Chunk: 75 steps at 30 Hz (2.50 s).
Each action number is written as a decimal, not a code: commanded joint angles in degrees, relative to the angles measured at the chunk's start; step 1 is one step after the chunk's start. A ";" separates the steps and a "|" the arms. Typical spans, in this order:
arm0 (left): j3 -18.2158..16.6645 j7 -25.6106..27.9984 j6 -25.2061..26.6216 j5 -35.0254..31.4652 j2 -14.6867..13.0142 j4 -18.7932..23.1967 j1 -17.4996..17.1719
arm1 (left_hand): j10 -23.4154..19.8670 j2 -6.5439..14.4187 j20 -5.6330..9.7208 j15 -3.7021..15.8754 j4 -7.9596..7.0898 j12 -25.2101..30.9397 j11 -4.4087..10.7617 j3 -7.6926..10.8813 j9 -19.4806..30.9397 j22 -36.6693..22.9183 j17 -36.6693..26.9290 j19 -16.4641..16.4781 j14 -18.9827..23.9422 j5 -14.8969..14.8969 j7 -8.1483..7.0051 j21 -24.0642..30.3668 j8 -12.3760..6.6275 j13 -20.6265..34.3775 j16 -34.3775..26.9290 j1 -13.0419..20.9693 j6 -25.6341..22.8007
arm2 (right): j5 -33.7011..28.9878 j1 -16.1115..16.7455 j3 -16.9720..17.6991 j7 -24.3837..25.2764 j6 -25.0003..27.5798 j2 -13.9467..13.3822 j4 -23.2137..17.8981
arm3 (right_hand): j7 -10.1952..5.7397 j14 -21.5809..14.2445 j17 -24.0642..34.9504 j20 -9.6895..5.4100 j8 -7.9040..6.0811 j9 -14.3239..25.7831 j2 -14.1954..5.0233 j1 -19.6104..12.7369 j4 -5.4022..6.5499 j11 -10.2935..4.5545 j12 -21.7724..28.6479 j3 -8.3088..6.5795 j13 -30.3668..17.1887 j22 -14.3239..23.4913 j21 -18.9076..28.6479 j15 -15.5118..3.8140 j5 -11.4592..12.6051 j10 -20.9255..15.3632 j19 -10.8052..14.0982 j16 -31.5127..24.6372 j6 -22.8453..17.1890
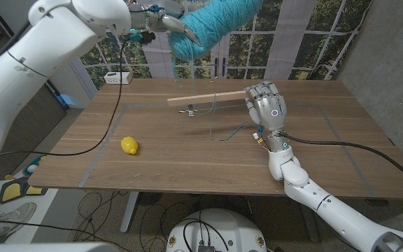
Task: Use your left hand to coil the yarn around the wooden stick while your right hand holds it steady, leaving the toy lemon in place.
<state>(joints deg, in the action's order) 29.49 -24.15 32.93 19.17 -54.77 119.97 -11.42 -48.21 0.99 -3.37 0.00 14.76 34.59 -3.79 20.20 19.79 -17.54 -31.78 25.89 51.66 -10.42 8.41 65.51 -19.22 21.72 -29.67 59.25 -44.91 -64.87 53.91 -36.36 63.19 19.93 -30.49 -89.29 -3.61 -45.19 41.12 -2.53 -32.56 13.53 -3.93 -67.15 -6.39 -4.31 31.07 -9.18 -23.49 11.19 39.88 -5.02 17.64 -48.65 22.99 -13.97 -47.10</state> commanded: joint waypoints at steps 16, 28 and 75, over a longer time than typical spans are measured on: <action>0.13 -3.06 -2.55 1.71 1.25 1.94 1.68 | -9.92 8.36 0.07 10.58 -6.67 -0.20 9.60 7.47 0.60 0.62 -0.59 -0.52 7.82 -0.03 -2.98 1.75 0.43 12.77 0.10 7.74 -8.83 | 8.06 -5.80 -9.18 -9.02 14.84 -0.02 0.00 | -6.09 0.67 0.09 -2.83 -0.05 2.73 -3.94 -3.17 0.38 -4.53 -0.86 0.98 -0.15 -0.04 0.59 -7.90 0.23 -4.65 -0.75 0.19 -8.82; -0.04 -3.93 -4.91 3.26 1.91 2.54 0.73 | -9.88 8.28 0.04 10.46 -6.58 -0.36 9.54 7.62 0.78 1.07 -0.70 -0.70 7.88 -0.02 -2.96 2.40 0.72 12.87 0.25 7.71 -8.85 | 9.89 -6.36 -10.20 -16.35 21.82 0.80 -3.23 | -4.52 -0.25 -0.05 -0.94 -0.06 2.02 -4.21 -3.54 0.30 -2.81 -1.29 1.07 1.09 -0.14 1.16 -7.66 0.55 -6.54 -0.20 -0.12 -10.07; -8.33 -2.75 -17.69 12.57 -6.12 5.05 -19.66 | -10.18 8.20 0.10 10.32 -6.45 -1.02 9.54 8.14 1.60 3.27 -1.55 -1.54 8.11 0.02 -2.98 5.45 1.91 13.37 0.61 7.46 -9.35 | 23.80 -5.63 -2.37 -3.80 27.35 5.69 -5.57 | -1.57 -4.75 -3.42 1.61 0.98 0.32 -2.97 -3.40 -0.42 0.76 -2.43 0.04 2.87 -0.58 2.04 -6.66 4.11 -9.35 0.57 0.43 -11.63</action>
<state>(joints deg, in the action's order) 24.75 -30.01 19.92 28.51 -57.50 124.05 -23.39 -48.20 1.17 -3.27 -0.20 15.40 33.27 -3.79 20.84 21.16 -14.34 -33.10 24.54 52.06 -10.09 8.70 70.57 -17.43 23.87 -28.96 59.07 -45.63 -43.51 48.11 -41.45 55.86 47.27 -25.84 -94.93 -5.34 -49.65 37.67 -0.84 -31.34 13.49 -3.39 -67.69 -7.17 -3.89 28.24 -8.27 -20.08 10.66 41.66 -6.15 21.22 -52.35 23.78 -13.74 -48.85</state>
